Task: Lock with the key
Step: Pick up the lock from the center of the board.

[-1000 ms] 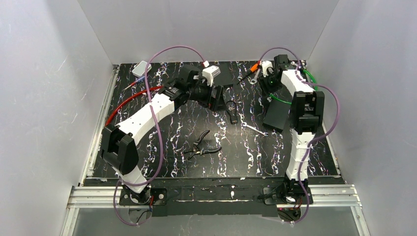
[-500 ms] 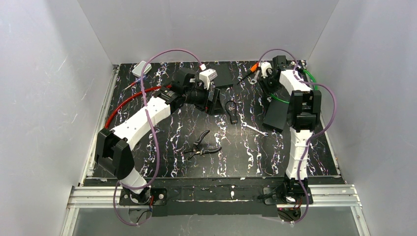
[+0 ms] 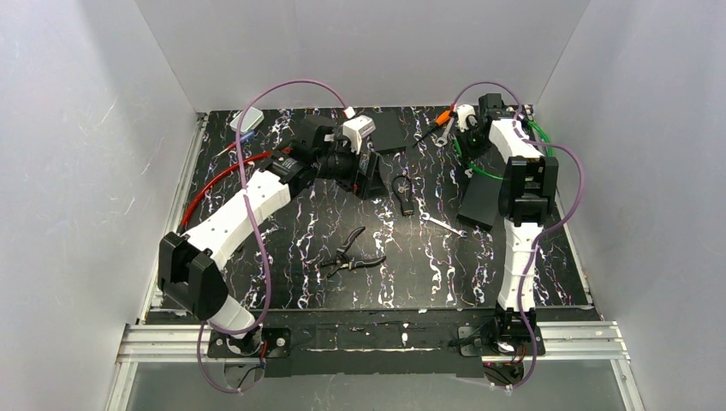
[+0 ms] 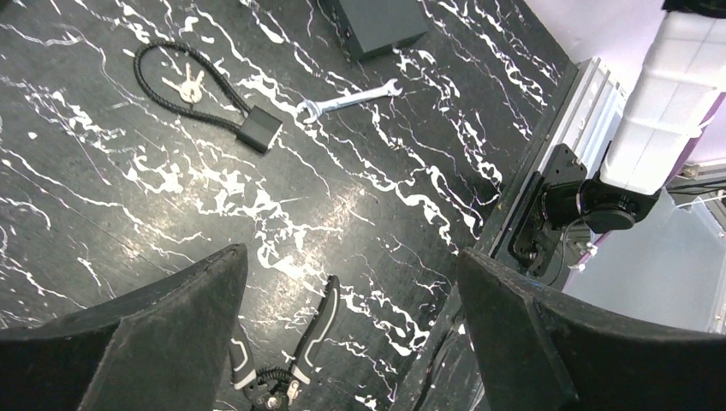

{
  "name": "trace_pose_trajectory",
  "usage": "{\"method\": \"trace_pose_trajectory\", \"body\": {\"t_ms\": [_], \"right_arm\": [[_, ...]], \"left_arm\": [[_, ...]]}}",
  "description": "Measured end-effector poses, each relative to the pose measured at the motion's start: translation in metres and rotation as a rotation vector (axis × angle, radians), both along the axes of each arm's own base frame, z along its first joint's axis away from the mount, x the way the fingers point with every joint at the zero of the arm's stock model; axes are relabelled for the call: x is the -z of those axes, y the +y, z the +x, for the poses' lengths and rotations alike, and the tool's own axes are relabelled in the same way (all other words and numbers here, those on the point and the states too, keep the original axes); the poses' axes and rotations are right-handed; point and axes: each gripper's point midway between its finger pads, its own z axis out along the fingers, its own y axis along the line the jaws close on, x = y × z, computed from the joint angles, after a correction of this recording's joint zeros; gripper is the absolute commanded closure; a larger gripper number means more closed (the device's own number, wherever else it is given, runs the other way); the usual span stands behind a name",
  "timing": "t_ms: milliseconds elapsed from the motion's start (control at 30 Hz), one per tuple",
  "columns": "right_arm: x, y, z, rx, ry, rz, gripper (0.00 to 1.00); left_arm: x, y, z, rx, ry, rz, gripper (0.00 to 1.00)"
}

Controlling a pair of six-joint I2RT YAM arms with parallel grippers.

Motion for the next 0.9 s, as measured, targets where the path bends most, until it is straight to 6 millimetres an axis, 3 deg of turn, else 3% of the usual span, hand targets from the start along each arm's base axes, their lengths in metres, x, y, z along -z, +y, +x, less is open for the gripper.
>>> {"method": "trace_pose_trajectory", "body": {"t_ms": [67,267,367,433,567,667,767,900], "right_arm": [[-0.001,0.001,0.000,-0.006,0.005,0.002,0.99],[-0.007,-0.012,0.003,0.046,-0.002,0.022,0.99],[-0.024,-0.024,0.008,0.107,-0.033,0.055,0.99],[-0.050,-0.029,0.013,0.146,-0.085,0.089,0.99],[-0.125,-0.032,0.023,0.206,-0.242,0.172,0.99],[-0.189,-0.022,0.027,0.225,-0.373,0.264,0.99],[-0.240,-0.009,0.026,0.236,-0.465,0.374,0.99],[-0.283,0.012,0.019,0.252,-0.505,0.557,0.99]], "left_arm": [[-0.006,0.001,0.000,0.001,-0.020,-0.005,0.08],[-0.013,0.001,0.001,0.002,-0.040,-0.009,0.03],[-0.014,0.002,0.001,0.000,-0.047,-0.008,0.02],[-0.015,0.003,0.001,-0.003,-0.053,-0.009,0.02],[-0.017,0.002,0.003,-0.006,-0.059,-0.012,0.02],[-0.022,0.001,0.004,-0.008,-0.069,-0.022,0.02],[-0.033,-0.003,0.009,-0.011,-0.094,-0.052,0.02],[-0.046,-0.015,0.018,-0.009,-0.108,-0.109,0.02]]}}
